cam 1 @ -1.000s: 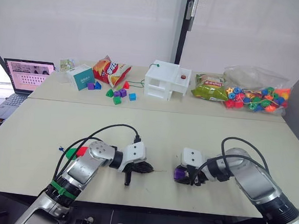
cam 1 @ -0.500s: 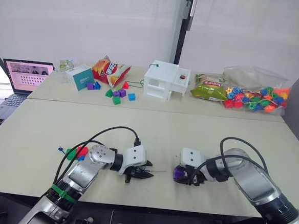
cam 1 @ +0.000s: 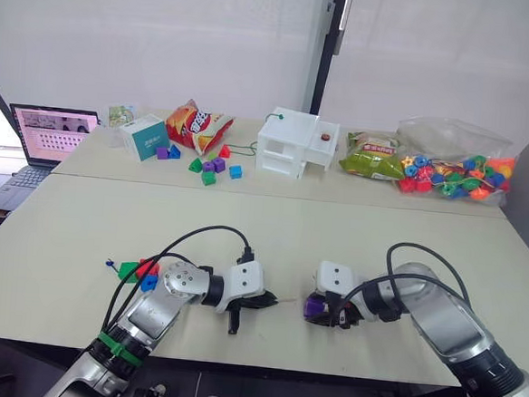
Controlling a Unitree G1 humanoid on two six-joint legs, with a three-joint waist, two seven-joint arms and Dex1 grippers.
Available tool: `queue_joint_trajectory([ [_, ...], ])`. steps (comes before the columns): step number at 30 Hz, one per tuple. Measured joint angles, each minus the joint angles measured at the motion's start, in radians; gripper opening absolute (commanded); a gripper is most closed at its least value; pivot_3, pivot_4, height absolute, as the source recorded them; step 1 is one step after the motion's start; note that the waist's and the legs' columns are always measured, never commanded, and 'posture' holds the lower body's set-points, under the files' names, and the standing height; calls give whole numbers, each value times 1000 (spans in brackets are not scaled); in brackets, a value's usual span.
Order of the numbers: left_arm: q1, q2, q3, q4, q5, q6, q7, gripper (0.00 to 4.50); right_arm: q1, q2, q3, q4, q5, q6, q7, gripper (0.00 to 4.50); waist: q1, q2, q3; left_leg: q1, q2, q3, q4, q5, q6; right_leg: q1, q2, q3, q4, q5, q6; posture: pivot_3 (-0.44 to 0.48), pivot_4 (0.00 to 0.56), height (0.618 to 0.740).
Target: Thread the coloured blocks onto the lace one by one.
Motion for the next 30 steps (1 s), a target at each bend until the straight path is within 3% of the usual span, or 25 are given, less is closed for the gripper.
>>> queue_joint_trajectory([
  [11,-92,68,-9,-193,-105,291,-117,56,-21,7,27,0,-1,0,3,1371,-5,0,0,-1,1,0,0,0,0,-1,2,0,0,0,0,0,150,740],
  [30,-123,81,-80,-181,-34,335,-73,56,-28,3,38,-1,-1,-5,10,1371,-4,0,0,-1,0,0,0,0,0,-1,2,0,0,0,0,0,150,740],
])
